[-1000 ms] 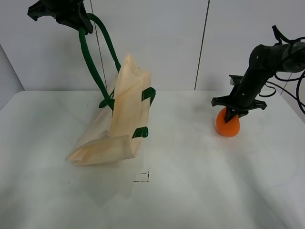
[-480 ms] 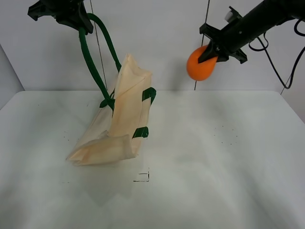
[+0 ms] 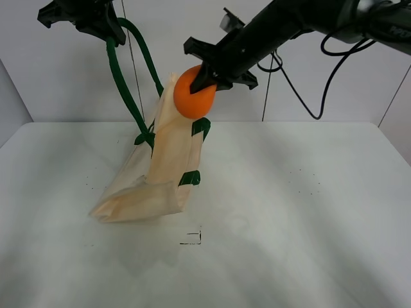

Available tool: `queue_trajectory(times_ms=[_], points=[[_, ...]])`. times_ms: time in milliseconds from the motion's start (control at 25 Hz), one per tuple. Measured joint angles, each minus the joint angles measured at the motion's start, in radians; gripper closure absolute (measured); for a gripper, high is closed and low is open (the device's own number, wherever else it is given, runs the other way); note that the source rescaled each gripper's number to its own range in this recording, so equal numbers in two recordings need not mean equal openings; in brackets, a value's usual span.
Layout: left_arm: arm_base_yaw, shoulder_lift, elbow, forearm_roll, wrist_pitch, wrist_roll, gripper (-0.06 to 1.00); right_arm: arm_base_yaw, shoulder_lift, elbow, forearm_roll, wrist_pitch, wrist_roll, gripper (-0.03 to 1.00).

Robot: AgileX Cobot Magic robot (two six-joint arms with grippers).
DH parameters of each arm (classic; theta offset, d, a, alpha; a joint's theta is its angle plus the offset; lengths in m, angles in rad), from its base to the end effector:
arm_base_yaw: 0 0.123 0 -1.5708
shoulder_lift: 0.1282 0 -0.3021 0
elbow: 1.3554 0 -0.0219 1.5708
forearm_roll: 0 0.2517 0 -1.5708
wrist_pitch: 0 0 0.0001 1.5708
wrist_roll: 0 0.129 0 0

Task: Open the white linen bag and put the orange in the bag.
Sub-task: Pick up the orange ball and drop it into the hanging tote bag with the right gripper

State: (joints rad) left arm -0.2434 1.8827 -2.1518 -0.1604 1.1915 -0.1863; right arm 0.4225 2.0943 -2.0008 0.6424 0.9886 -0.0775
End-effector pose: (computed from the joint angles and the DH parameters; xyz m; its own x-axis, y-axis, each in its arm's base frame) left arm 0.4252 -0.1253 0.4104 -0.7768 -0.0554 -0.6273 0.1507 0.9508 -0.2706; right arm 0.4345 0.2661 0.2967 -0.8716 -0.0997 -0.4801 -0.3935 0.7263 0.5636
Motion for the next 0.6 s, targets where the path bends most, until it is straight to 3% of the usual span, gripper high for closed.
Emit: queue_trajectory(times_ms=[200, 600], points=[[0.0, 0.0, 0.0, -0.001, 0.0, 0.003, 0.94, 0.064, 0.076, 0.0, -0.06, -0.054, 0.042, 0.96], [0.0, 0.0, 0.0, -0.001, 0.0, 0.004, 0.94, 0.078, 0.129, 0.0, -0.101, -0.083, 0.059, 0.96]])
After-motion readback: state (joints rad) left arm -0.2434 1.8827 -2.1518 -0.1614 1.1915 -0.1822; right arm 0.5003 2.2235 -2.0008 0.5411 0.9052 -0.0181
